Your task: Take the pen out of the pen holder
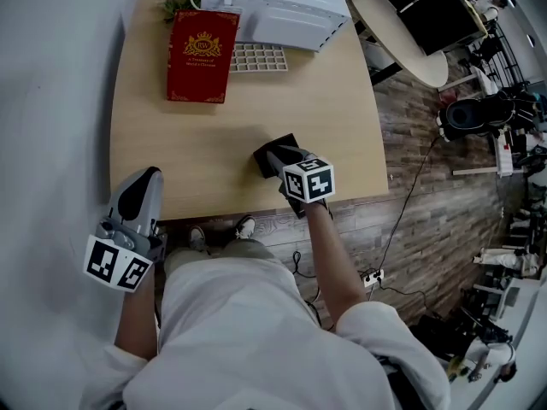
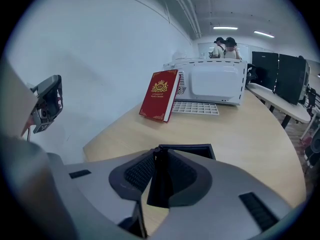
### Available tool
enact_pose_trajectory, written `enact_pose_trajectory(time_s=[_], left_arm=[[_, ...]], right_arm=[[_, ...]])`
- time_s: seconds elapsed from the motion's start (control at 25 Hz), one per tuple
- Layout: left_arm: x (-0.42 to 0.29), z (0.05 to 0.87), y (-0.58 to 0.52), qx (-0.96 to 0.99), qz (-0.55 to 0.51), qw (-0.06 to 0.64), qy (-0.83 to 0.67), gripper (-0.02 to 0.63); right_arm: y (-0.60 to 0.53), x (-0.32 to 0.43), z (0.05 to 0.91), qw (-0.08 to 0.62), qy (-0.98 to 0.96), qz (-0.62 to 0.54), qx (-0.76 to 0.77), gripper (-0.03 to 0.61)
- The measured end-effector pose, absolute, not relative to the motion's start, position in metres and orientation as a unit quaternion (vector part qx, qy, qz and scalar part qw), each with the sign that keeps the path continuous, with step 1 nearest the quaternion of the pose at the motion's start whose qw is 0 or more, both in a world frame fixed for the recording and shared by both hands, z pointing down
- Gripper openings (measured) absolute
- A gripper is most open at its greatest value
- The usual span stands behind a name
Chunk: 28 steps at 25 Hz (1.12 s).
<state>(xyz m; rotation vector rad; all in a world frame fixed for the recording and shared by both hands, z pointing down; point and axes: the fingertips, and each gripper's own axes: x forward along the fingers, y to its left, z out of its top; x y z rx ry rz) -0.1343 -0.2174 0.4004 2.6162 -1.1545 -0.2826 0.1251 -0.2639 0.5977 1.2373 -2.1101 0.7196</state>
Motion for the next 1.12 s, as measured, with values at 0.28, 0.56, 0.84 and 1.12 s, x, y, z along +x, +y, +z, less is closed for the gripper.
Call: enact_pose_trajectory(time_s=[0.28,0.56,0.84,1.12], left_arm=[[-0.129,0.404,-0.219,0.904,-0.092,0.137,-0.393,0.014],[-0.126,0.407,-0.218,0.904,-0.087,0.141,-0.393,0.015],[-0.120,0.408,-0.219,0.906,-0.087,0.142,-0.389,0.015],[-0.114,0.408,-0.219,0.908,-0.085,0.142,-0.384,0.015]], right_arm=[[-0.258,0.119,0.601,0.298,-0.801,0.247,0.457,0.080],[-0.256,0.120,0.599,0.281,-0.803,0.252,0.462,0.080],[-0.258,0.124,0.593,0.270,-0.804,0.245,0.471,0.061],[-0.254,0.135,0.587,0.249,-0.799,0.237,0.493,0.049]])
